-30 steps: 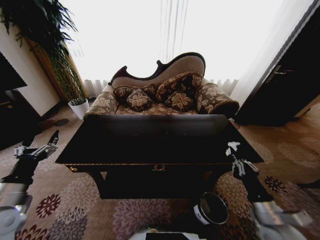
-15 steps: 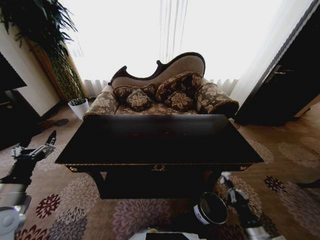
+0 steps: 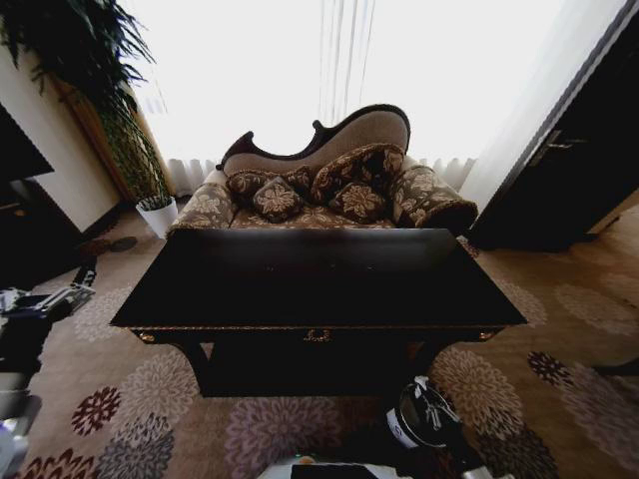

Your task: Move to the front of the table and place the trash on the table into the trash bin.

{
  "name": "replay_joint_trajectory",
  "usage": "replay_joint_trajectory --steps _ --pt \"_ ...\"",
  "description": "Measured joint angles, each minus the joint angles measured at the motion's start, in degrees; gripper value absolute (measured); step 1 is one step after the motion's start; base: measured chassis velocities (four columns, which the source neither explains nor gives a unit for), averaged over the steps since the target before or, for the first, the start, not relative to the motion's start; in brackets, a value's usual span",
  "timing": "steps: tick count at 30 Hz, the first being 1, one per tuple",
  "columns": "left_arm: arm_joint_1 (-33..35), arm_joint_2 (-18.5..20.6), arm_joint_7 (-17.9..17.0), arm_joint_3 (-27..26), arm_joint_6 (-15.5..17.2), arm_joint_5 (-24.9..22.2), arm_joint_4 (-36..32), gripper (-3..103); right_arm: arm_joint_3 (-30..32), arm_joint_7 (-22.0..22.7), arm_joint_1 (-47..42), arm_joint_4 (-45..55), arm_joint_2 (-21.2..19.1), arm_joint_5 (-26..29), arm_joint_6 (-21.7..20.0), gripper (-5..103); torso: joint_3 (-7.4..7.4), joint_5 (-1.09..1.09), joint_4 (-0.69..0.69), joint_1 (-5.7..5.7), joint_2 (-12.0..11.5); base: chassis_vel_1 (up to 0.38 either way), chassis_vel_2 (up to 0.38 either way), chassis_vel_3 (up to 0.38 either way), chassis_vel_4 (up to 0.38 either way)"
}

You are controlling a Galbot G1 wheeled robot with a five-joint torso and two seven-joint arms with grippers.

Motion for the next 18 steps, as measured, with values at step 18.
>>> replay_joint_trajectory --steps 18 --pt "4.61 -0.64 -0.27 -4.82 0.26 -0.77 -2.82 100 -12.05 19.73 19.05 -26.22 -8.09 -2.63 -14.97 0 0.0 -0.01 0.0 0.0 0.0 0.0 0.0 0.0 0.0"
